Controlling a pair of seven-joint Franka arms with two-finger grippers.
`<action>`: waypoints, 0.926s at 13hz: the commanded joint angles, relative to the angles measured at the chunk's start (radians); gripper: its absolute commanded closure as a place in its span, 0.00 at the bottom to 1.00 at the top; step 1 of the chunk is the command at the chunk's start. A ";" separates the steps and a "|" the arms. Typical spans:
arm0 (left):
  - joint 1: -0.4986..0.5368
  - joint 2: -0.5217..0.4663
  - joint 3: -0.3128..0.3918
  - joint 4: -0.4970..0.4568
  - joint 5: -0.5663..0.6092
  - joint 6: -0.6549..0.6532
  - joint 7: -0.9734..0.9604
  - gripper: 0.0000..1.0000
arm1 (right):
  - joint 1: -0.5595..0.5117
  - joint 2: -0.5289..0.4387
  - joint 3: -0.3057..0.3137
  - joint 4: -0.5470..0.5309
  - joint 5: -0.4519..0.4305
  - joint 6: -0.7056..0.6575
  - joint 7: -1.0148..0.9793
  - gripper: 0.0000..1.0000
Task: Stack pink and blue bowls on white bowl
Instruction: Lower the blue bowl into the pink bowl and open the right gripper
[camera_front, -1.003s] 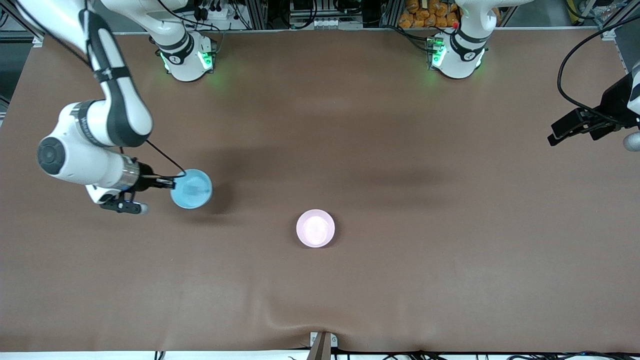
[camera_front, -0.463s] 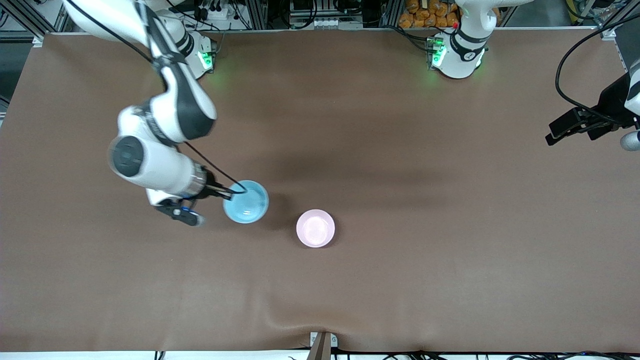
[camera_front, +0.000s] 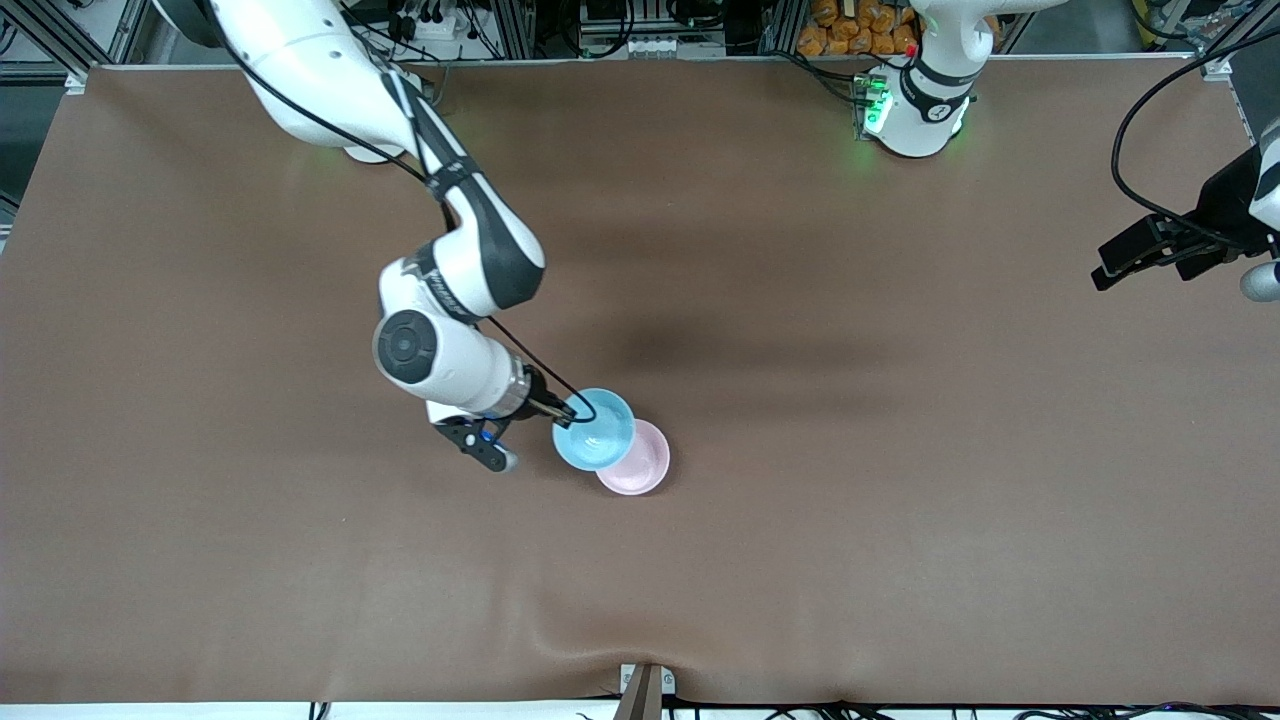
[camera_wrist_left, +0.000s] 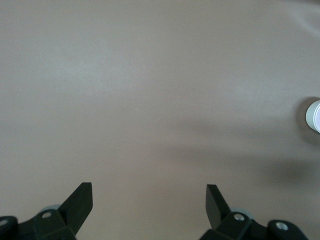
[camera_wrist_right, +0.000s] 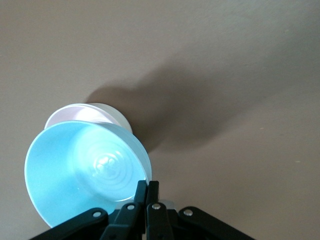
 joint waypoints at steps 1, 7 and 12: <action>0.011 -0.026 -0.001 -0.019 -0.024 0.003 0.036 0.00 | 0.004 0.057 -0.005 0.102 0.025 -0.010 0.087 1.00; 0.011 -0.020 0.002 -0.019 -0.024 0.008 0.047 0.00 | 0.029 0.132 -0.008 0.187 -0.023 -0.010 0.125 1.00; 0.010 -0.014 0.002 -0.022 -0.022 0.008 0.066 0.00 | 0.040 0.143 -0.008 0.180 -0.027 -0.005 0.128 1.00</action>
